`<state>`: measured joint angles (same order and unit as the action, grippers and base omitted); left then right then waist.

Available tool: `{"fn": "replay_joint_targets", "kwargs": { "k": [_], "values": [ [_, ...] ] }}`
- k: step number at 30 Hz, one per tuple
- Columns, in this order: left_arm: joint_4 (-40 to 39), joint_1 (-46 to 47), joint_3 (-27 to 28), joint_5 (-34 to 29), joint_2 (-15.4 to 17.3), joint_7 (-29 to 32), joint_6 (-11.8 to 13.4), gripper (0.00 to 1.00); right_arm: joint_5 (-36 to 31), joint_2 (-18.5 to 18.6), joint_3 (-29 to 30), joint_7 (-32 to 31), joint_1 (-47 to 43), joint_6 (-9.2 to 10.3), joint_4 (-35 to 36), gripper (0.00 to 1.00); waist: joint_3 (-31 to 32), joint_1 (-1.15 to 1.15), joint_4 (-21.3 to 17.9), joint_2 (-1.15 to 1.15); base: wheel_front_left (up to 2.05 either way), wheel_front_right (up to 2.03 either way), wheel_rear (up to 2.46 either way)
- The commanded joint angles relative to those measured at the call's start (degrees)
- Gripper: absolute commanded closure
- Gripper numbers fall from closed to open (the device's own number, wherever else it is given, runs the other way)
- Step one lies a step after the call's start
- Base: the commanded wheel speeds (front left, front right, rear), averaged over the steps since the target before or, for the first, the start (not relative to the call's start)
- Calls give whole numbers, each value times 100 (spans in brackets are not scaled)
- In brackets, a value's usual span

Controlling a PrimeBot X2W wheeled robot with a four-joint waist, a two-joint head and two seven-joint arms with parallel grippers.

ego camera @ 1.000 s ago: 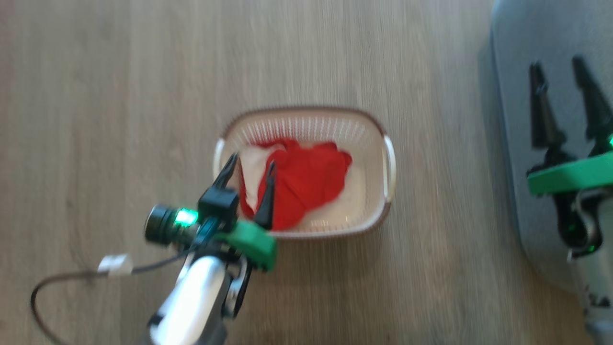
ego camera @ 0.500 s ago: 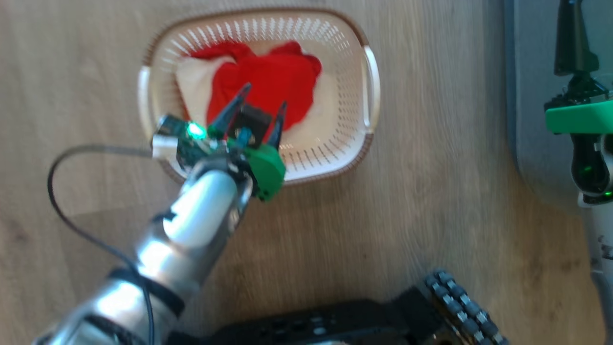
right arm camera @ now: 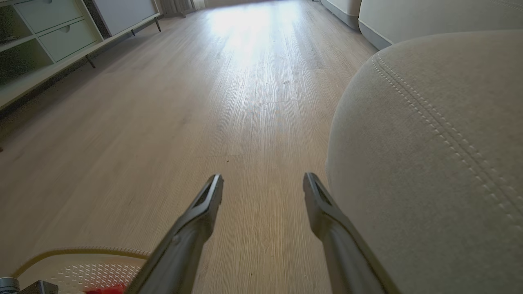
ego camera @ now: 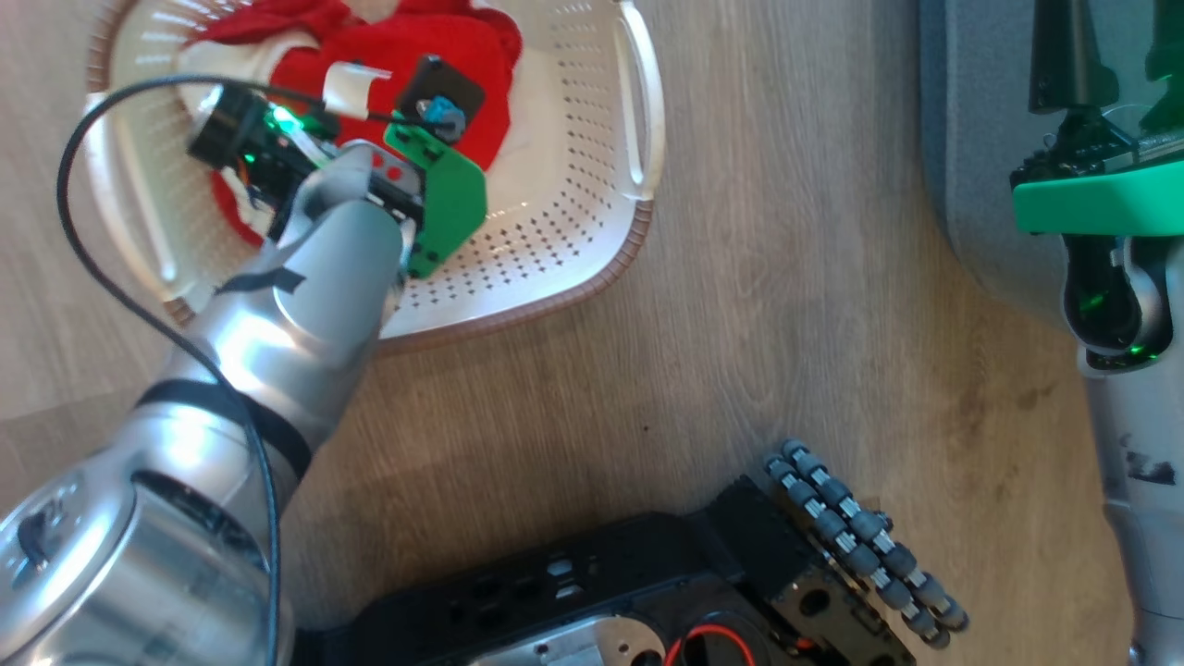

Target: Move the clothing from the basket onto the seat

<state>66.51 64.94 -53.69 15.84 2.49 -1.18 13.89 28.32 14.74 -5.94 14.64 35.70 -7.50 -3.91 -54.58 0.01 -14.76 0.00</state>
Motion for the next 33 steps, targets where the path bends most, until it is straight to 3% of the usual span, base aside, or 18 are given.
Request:
{"fn": "replay_joint_targets", "kwargs": {
  "k": [1, 14, 23, 24, 25, 26, 27, 33],
  "values": [
    [55, 105, -36, -89, 39, 114, 75, 0, 63, -3, -45, 36, -150, 1, 178, 0, -129, -1, -111, 0, 0, 0, 0],
    [686, 586, -649, -555, 128, 958, 264, 0, 72, -75, 7, 36, -203, 1, 229, 0, -438, -1, -199, 0, 0, 0, 0],
    [731, 493, -794, -497, 223, 1481, -156, 0, 86, -86, -22, 36, -230, 1, 245, 0, -493, -1, -174, 0, 0, 0, 0],
    [732, 472, -811, -491, 221, 1503, -195, 17, 92, -83, -24, 36, -226, 1, 243, 0, -495, -1, -171, 0, 0, 0, 0],
    [734, 446, -826, -480, 218, 1555, -252, 54, 97, -82, -26, 36, -221, 1, 244, 0, -496, -1, -167, 0, 0, 0, 0],
    [735, 433, -815, -449, 216, 1563, -271, 85, 103, -81, -28, 36, -218, 1, 247, 0, -497, -1, -163, 0, 0, 0, 0],
    [736, 417, -814, -430, 214, 1578, -291, 100, 114, -74, -30, 36, -215, 1, 248, 0, -498, -1, -159, 0, 0, 0, 0],
    [740, 356, -785, -300, 210, 1596, -391, 100, 147, -19, -5, 36, -195, 1, 247, 0, -498, -1, -118, 0, 0, 0, 0]
  ]
}}
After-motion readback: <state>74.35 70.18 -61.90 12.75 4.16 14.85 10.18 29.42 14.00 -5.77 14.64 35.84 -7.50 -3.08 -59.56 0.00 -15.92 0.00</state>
